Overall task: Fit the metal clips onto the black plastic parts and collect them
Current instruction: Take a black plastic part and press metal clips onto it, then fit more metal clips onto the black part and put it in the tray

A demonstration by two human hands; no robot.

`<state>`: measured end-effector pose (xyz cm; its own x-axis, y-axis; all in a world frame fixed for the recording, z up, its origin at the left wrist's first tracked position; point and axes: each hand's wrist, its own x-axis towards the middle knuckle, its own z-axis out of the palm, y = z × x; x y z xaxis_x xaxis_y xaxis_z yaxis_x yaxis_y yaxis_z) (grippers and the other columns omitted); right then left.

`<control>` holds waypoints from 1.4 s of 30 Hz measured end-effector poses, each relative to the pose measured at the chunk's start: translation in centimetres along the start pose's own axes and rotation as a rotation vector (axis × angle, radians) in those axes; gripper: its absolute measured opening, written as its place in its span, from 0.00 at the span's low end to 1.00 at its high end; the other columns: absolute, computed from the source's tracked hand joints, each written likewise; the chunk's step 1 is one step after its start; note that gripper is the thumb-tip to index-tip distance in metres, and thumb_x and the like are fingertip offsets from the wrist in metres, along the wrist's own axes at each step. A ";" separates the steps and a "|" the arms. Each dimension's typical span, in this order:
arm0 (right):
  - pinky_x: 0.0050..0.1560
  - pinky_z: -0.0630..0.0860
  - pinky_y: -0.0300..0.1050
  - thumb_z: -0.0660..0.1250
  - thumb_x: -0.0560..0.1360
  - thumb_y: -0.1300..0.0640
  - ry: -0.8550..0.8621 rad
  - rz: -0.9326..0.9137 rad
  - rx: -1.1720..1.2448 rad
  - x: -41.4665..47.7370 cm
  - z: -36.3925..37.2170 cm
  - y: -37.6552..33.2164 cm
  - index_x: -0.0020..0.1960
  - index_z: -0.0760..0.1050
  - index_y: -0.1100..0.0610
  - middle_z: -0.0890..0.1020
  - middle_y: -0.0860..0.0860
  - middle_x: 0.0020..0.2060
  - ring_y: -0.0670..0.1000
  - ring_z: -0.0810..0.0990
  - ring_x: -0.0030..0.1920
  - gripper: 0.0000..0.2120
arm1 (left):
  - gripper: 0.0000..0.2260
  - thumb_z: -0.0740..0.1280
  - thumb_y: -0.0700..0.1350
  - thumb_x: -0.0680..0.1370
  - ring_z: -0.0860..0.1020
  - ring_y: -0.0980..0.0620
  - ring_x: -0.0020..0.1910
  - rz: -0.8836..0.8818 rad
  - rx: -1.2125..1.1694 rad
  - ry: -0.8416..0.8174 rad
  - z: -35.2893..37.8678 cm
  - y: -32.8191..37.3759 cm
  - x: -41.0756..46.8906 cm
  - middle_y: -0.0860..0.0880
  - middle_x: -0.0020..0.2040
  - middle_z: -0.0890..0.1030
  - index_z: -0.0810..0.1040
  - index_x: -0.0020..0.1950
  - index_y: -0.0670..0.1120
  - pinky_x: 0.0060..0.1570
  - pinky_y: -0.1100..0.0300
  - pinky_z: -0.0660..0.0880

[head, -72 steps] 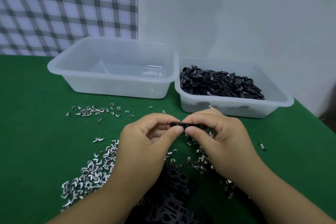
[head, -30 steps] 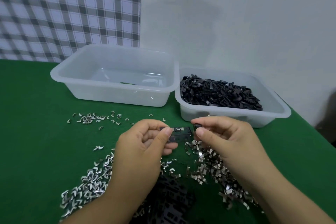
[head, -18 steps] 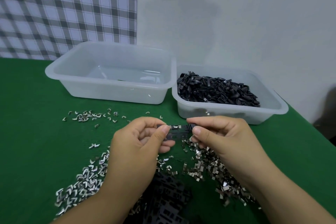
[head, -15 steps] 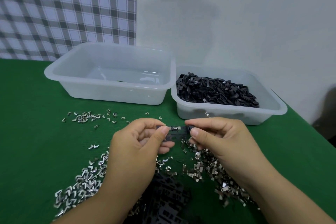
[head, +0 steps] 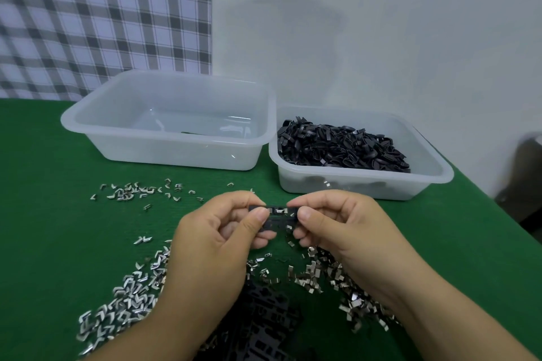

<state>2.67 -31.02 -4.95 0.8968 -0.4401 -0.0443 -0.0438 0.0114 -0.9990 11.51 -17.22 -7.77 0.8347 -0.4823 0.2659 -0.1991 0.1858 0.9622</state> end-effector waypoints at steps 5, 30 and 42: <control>0.38 0.77 0.38 0.66 0.73 0.66 0.001 0.023 -0.045 0.1 0.0 0.2 0.45 0.80 0.59 0.81 0.53 0.32 0.47 0.79 0.34 0.05 | 0.10 0.69 0.35 0.73 0.84 0.52 0.32 0.016 0.004 -0.024 0.0 0.2 0.0 0.47 0.34 0.84 0.82 0.42 0.51 0.33 0.68 0.78; 0.56 0.69 0.37 0.68 0.74 0.53 0.239 -0.435 -0.951 12.1 5.4 -7.5 0.58 0.78 0.55 0.79 0.49 0.56 0.48 0.76 0.56 0.14 | 0.11 0.61 0.40 0.80 0.83 0.52 0.35 -0.120 -0.053 0.040 -0.4 -0.2 0.4 0.47 0.35 0.83 0.80 0.41 0.47 0.34 0.65 0.77; 0.34 0.71 0.29 0.72 0.70 0.57 -0.126 -0.167 -0.786 -2.9 1.0 -2.0 0.39 0.80 0.49 0.80 0.41 0.31 0.39 0.75 0.31 0.04 | 0.07 0.67 0.39 0.76 0.80 0.59 0.34 -0.126 0.317 -0.168 -0.2 1.2 0.5 0.51 0.35 0.83 0.82 0.41 0.49 0.40 0.62 0.78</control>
<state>0.57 -28.90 -2.85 0.9595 -0.2756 0.0578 -0.1591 -0.7000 -0.6962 11.79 -17.09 -6.50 0.7722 -0.6230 0.1250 -0.2713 -0.1454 0.9514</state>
